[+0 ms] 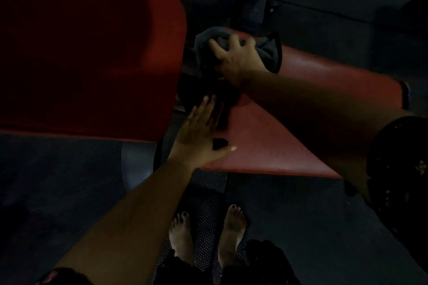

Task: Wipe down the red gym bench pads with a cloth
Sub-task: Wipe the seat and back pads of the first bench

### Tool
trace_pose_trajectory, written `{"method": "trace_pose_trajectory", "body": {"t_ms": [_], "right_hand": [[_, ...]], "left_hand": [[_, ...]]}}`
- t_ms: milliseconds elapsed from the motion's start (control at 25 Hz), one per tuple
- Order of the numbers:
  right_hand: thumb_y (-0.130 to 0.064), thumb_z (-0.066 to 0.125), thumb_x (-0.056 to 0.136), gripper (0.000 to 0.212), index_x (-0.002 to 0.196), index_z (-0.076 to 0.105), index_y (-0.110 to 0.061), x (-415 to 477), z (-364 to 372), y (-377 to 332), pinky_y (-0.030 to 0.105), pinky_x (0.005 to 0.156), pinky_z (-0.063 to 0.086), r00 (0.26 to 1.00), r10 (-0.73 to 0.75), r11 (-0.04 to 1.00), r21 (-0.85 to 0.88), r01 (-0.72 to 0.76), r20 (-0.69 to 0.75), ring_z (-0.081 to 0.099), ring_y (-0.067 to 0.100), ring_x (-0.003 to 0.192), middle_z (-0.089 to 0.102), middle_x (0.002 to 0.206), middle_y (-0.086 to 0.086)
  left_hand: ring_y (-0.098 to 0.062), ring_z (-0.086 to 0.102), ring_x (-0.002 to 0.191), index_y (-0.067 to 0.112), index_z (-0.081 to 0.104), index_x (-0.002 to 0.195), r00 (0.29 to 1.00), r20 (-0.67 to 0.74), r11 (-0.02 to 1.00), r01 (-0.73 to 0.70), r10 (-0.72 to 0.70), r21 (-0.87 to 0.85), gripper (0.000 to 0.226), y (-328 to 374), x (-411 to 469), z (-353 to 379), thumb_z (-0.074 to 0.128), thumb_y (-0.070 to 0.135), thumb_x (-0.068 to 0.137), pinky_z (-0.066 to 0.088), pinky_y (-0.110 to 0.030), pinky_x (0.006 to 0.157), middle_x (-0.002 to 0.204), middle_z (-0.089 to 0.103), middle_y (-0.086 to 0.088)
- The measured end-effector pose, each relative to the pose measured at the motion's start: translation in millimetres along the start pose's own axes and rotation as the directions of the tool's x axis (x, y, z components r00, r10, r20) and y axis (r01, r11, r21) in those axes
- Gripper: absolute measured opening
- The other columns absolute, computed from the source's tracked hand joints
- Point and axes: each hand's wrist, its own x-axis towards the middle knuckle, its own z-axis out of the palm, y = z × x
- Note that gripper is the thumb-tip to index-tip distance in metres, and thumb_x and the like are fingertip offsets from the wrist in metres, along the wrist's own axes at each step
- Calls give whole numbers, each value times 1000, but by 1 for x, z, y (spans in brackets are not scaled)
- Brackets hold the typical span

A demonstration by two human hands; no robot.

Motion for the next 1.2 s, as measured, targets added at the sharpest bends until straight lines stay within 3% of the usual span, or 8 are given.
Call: {"method": "trace_pose_trajectory", "body": {"t_ms": [120, 240, 480, 640, 800, 1000, 1120, 1200], "right_hand": [[-43, 44, 99, 53, 146, 20, -51, 7, 14, 24, 54, 84, 43, 987, 156, 982, 100, -159, 38, 34, 47, 122, 2, 157, 6], [-34, 45, 100, 65, 145, 4, -57, 9, 31, 44, 51, 81, 44, 958, 252, 939, 204, -276, 137, 36, 46, 117, 0, 156, 7], [-46, 46, 96, 59, 147, 17, -51, -30, 47, 73, 52, 88, 43, 882, 373, 833, 314, -455, 289, 36, 42, 122, 15, 152, 7], [-38, 45, 99, 54, 147, 22, -48, -86, 72, 84, 48, 89, 45, 776, 477, 762, 246, -599, 413, 37, 41, 123, 18, 152, 6], [-45, 51, 96, 46, 141, 43, -38, -123, 63, 98, 42, 88, 48, 606, 518, 577, 276, -769, 604, 45, 37, 124, 36, 145, 4], [-43, 49, 97, 39, 136, 47, -47, -176, 26, 84, 38, 82, 48, 800, 437, 618, 509, -599, 411, 51, 35, 116, 40, 143, 2], [-45, 49, 95, 49, 142, 37, -47, -203, -5, 94, 37, 84, 47, 836, 347, 607, 577, -546, 425, 53, 35, 117, 34, 147, 3], [-40, 55, 93, 63, 149, 25, -43, -221, -35, 108, 39, 85, 48, 804, 322, 626, 524, -577, 501, 51, 38, 118, 26, 149, 9]], "left_hand": [[-20, -32, 143, 19, -24, 150, 990, 103, 989, 88, -101, 120, 130, 3, 36, -6, 38, 92, 62, -14, -44, 119, 153, -39, -5], [-18, -31, 144, 24, -26, 149, 976, 164, 981, 122, -146, 149, 138, 4, 50, -6, 51, 92, 57, -11, -49, 119, 153, -40, -3], [-17, -31, 144, 26, -29, 148, 955, 227, 973, 155, -192, 169, 137, 10, 51, -16, 56, 88, 60, -15, -48, 118, 153, -39, -2], [-19, -15, 149, 23, -13, 154, 973, 180, 966, 99, -145, 240, 127, 13, 50, -30, 54, 86, 65, -12, -44, 120, 161, -21, -5], [-20, 17, 148, 22, 14, 155, 997, 80, 980, -11, -5, 199, 111, 13, 44, -60, 68, 69, 71, -6, -40, 119, 161, 17, -4], [-24, 25, 143, 26, 17, 154, 994, 26, 977, -109, 106, 183, 108, 52, 33, -107, 80, 50, 70, 12, -43, 119, 158, 23, 0], [-24, 32, 138, 27, 18, 154, 989, 54, 977, -148, 141, 156, 103, 80, 31, -148, 79, 47, 73, 27, -41, 112, 155, 27, 1], [-24, 36, 133, 29, 21, 152, 978, 115, 981, -182, 174, 61, 100, 94, 25, -178, 80, 46, 73, 36, -41, 108, 149, 32, 0]]}}
